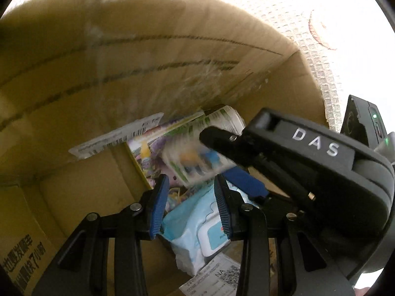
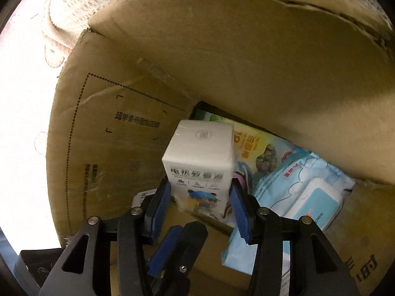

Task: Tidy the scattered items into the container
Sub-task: 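Lower the box into the cardboard box and open the right gripper, then withdraw the right gripper up out of the cardboard box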

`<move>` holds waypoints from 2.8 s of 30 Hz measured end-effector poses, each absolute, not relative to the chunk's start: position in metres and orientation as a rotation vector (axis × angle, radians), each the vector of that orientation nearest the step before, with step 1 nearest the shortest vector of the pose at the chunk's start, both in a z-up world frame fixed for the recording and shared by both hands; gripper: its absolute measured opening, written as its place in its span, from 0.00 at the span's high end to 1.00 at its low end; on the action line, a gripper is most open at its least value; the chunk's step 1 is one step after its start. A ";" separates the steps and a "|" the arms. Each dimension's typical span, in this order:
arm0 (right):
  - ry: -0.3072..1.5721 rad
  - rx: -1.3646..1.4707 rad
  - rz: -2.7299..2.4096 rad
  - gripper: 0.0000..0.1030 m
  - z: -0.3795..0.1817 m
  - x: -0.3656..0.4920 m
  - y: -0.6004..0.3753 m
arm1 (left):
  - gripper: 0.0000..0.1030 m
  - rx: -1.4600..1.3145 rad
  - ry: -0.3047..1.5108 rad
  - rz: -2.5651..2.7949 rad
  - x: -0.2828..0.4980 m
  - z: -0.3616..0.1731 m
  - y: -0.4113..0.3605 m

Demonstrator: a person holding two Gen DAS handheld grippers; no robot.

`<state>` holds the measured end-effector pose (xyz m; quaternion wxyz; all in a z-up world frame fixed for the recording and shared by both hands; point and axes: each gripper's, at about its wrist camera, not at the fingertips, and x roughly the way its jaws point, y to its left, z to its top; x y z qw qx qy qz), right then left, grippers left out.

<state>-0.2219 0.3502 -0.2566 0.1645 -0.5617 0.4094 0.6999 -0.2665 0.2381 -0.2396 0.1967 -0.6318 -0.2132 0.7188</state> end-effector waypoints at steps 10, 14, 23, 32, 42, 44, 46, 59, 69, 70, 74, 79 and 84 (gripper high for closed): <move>1.063 -1.626 2.110 0.55 -0.225 -0.204 0.363 | 0.65 -1.838 -0.783 1.914 -0.257 -0.263 0.236; 0.849 -1.660 2.195 0.80 -0.211 -0.198 0.358 | 0.84 -1.841 -0.886 1.906 -0.254 -0.271 0.233; 0.583 -1.890 2.180 0.85 -0.236 -0.213 0.347 | 0.92 -1.885 -0.929 2.011 -0.252 -0.279 0.238; 0.516 -1.979 2.143 0.85 -0.255 -0.222 0.358 | 0.92 -1.914 -0.936 1.998 -0.253 -0.296 0.248; 0.477 -1.961 2.196 0.85 -0.251 -0.228 0.364 | 0.82 -1.907 -0.950 2.022 -0.255 -0.301 0.251; 0.446 -1.966 2.186 0.85 -0.246 -0.223 0.365 | 0.82 -1.917 -0.939 2.019 -0.255 -0.302 0.252; 0.445 -1.966 2.180 0.85 -0.238 -0.215 0.366 | 0.81 -1.943 -0.911 2.021 -0.256 -0.302 0.253; 0.477 -1.843 2.298 0.85 -0.168 -0.181 0.367 | 0.72 -1.784 -0.360 2.230 -0.242 -0.226 0.267; 0.492 -1.750 2.464 0.85 -0.132 -0.122 0.310 | 0.81 -1.457 -0.259 2.316 -0.196 -0.147 0.213; 0.471 -1.760 2.476 0.85 -0.129 -0.119 0.305 | 0.81 -1.416 -0.248 2.332 -0.188 -0.140 0.211; 0.352 -1.753 2.559 0.85 -0.119 -0.105 0.281 | 0.81 -1.331 -0.216 2.372 -0.164 -0.121 0.189; 0.315 -1.710 2.615 0.85 -0.115 -0.092 0.257 | 0.81 -1.230 -0.229 2.425 -0.143 -0.095 0.156; 0.303 -1.622 2.686 0.85 -0.099 -0.064 0.234 | 0.81 -1.118 -0.167 2.468 -0.117 -0.076 0.130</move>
